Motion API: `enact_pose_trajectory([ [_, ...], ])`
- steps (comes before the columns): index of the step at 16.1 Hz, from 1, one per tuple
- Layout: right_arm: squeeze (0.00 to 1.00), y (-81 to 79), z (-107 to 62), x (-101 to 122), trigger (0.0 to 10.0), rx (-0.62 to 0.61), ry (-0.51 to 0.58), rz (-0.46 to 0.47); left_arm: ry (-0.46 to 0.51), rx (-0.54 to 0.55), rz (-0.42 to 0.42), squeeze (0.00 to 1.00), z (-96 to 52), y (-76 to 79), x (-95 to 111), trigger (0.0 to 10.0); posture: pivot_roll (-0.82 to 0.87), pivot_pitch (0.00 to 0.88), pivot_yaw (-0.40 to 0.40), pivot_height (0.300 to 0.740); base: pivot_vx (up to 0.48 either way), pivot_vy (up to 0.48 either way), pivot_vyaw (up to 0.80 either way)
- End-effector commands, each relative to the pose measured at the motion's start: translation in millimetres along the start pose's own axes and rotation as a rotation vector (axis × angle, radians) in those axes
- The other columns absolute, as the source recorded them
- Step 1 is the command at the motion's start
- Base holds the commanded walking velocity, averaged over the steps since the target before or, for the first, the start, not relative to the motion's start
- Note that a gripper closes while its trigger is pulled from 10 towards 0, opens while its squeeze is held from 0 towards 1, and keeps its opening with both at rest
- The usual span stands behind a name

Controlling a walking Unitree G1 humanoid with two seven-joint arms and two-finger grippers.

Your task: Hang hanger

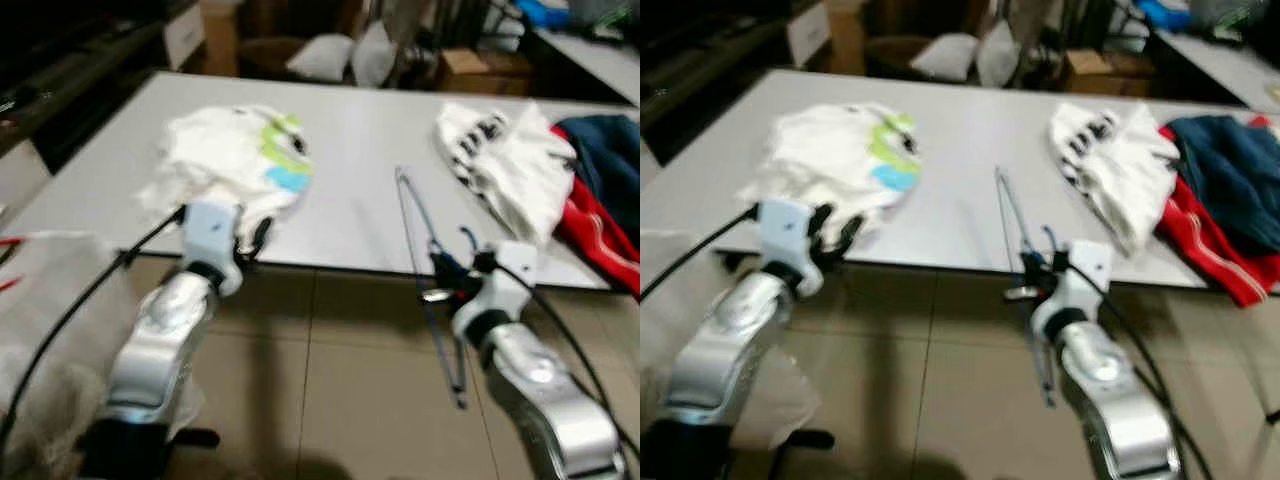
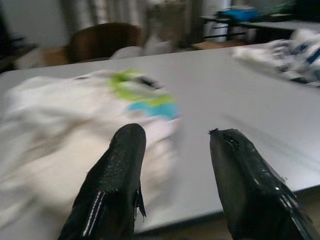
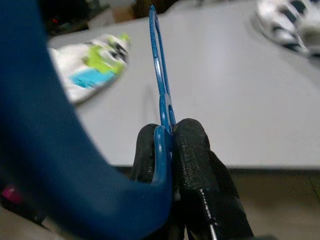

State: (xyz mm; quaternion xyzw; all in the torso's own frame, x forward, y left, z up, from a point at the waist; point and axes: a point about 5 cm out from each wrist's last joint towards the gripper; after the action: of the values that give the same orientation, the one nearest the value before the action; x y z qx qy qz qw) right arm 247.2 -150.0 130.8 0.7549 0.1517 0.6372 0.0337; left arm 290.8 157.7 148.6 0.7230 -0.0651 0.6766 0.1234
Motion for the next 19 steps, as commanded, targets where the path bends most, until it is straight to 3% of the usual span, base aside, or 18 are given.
enact_pose_trajectory([
  [1,0.00,9.9,0.4,0,10.0,-0.045,0.017,-0.030,0.018,-0.007,-0.006,0.11,1.7,4.5,1,10.0,-0.06,0.000,-0.012,0.740,0.000,0.000,0.00],
  [6,0.00,8.7,-2.5,3,10.0,0.011,0.089,0.023,0.031,0.007,-0.035,0.13,2.5,0.5,-6,10.0,-0.07,0.000,-0.007,0.740,0.259,0.000,0.00],
  [19,0.00,2.7,2.4,3,10.0,0.063,0.134,-0.008,0.037,0.072,-0.020,0.13,2.6,-12.4,-10,10.0,-0.06,0.000,-0.027,0.740,0.399,0.000,0.00],
])
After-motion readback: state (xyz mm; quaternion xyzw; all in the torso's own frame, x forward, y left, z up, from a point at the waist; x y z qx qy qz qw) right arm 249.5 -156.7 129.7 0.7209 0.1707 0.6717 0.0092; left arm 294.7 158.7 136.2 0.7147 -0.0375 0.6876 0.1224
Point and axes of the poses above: a point about 5 cm out from each wrist's last joint towards the gripper, its own z axis pointing out of the wrist towards the gripper, its own x axis along the axis of the wrist's last joint, y = z × x, and after that the axes turned 12 degrees about -z, right-handed
